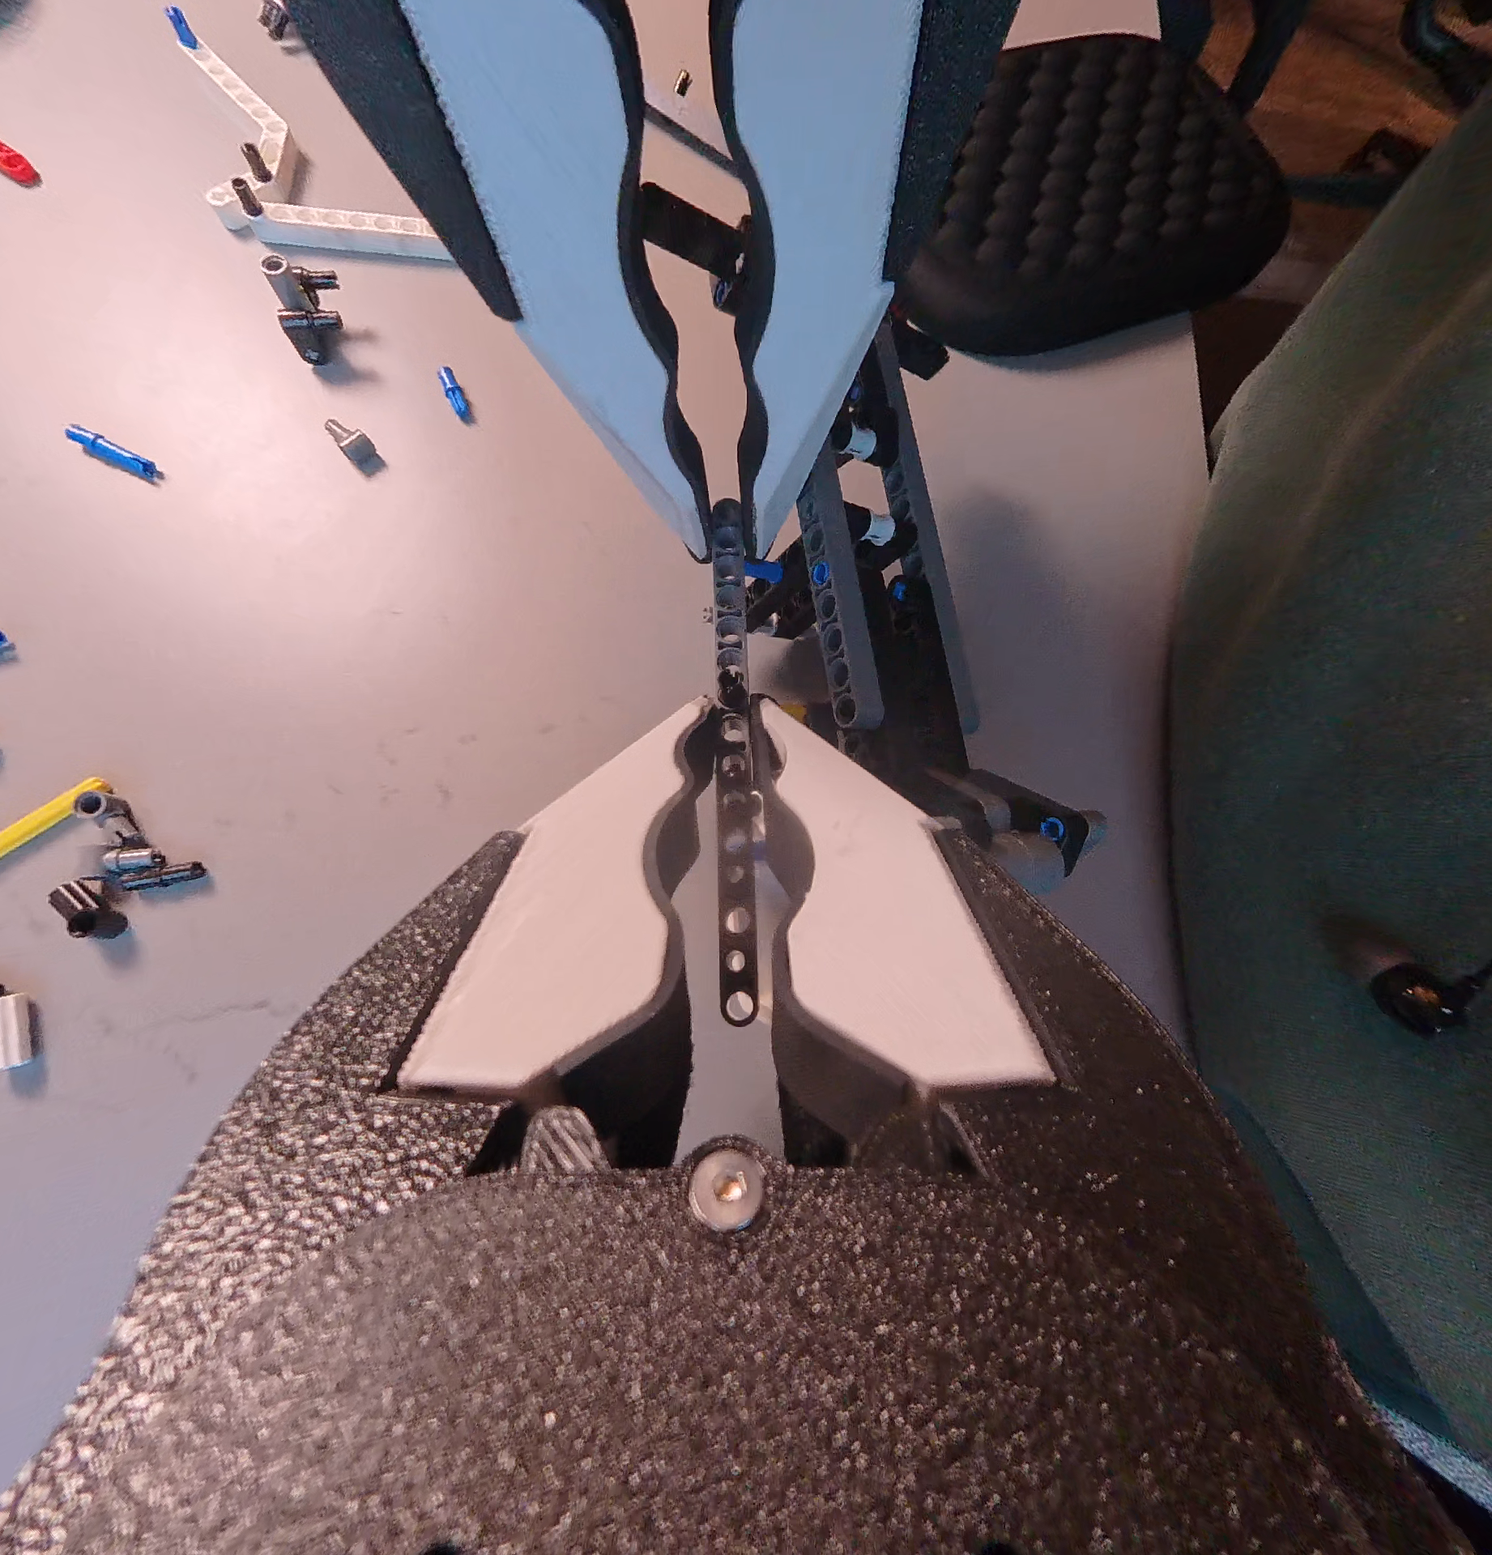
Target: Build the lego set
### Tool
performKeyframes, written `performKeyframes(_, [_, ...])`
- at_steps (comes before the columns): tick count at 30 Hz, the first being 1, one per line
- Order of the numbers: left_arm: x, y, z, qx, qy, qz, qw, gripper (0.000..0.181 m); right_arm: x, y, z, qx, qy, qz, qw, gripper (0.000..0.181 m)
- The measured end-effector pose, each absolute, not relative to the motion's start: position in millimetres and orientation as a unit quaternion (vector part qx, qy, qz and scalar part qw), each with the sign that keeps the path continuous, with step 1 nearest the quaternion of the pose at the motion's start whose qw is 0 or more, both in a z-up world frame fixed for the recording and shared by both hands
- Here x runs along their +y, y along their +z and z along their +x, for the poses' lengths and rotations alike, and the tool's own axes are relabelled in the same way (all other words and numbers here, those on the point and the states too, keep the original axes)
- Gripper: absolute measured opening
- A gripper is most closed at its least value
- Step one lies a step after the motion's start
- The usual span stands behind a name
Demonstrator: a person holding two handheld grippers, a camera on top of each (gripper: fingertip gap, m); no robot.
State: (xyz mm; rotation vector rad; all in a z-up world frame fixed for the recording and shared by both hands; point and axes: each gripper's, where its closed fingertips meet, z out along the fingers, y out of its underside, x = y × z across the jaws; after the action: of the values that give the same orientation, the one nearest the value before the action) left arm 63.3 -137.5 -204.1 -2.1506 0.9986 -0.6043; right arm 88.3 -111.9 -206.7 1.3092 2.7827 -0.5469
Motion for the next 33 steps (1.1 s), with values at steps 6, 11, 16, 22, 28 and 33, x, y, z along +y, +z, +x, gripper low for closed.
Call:
performKeyframes(6, [-137, -199, 64, 0.369, -0.263, -0.82, 0.35, 0.007, -112, -201, 88, 0.886, -0.194, 0.421, 0.002, 0.007])
performKeyframes(11, [-133, -190, 61, 0.371, -0.246, -0.812, 0.377, 0.01, -106, -192, 88, 0.884, -0.189, 0.425, -0.037, 0.007])
performKeyframes(16, [-144, -182, 65, 0.376, -0.272, -0.801, 0.378, 0.032, -112, -173, 97, 0.871, -0.219, 0.435, -0.062, 0.007])
performKeyframes(22, [-174, -179, 86, 0.372, -0.343, -0.786, 0.356, 0.051, -133, -172, 120, 0.876, -0.229, 0.42, -0.068, 0.007])
performKeyframes(28, [-205, -189, 94, 0.356, -0.325, -0.811, 0.333, 0.084, -142, -172, 134, 0.875, -0.232, 0.418, -0.073, 0.007])
performKeyframes(33, [-223, -212, 95, 0.312, -0.318, -0.84, 0.309, 0.108, -136, -166, 138, 0.865, -0.236, 0.43, -0.104, 0.007])
